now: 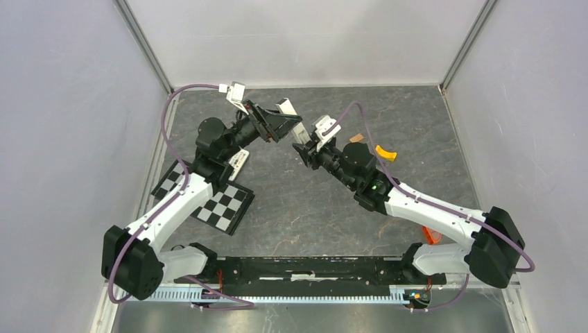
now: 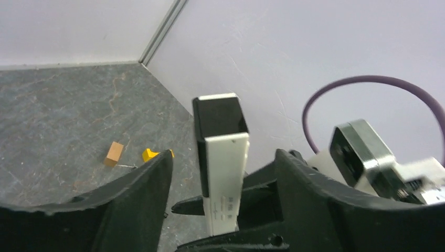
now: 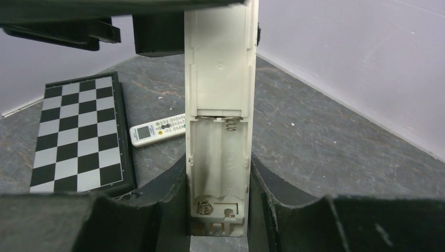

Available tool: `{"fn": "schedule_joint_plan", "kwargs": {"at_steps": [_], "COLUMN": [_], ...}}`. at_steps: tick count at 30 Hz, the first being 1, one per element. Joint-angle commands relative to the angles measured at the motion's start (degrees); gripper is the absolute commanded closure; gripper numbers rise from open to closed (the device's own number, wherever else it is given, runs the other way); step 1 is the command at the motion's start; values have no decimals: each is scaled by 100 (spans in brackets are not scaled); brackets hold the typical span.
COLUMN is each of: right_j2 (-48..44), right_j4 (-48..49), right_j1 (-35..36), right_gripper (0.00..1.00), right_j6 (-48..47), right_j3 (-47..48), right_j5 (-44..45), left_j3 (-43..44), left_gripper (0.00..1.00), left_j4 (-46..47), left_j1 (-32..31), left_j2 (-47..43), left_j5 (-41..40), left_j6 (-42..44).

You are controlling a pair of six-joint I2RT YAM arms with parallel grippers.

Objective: Load the batteries into the remote control
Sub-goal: Pick up the battery from the center of the board.

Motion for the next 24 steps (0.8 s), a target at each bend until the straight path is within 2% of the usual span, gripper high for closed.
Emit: {"fn": "schedule_joint_plan", "kwargs": {"at_steps": [1,8,12,13,15,17,18,19,22,24], "right_j2": [27,-27,16,22,11,-78,-168,-277,-626,-868], "right_j4": [220,95,-4,-36,-124,-280,-400,-545,-1251,-1757], "right_j1": [152,171,169,172,173,166,155,140,55,4], "right_gripper": [82,82,82,79,57,20,9,2,2,2], "right_j6": [-260,-236,-170,-139,-86,-60,-73,-84,62,359], "right_j3": [263,220,266,279,295,298,290,288,354,374], "right_j5": [826,667,513,481,422,283,125,-14,-204,-27], "left_j3": [127,86,118,125,142,248,314,399,633,618], "left_gripper": [29,56,76,81,87,90,91,91,91,91], "left_j4": [136,135,235,235,153,-147,-362,-559,-1215,-1290], "left_j1": [-35,-35,-35,-36,-31,-10,4,28,167,299], "left_j2": [185,278,419,431,434,416,419,439,553,596], "left_j5": [-539,-595,-389,-352,-306,-283,-242,-200,-118,-104], "left_j6": [-666,-730,-828,-824,-638,-108,189,535,1197,1322]}}
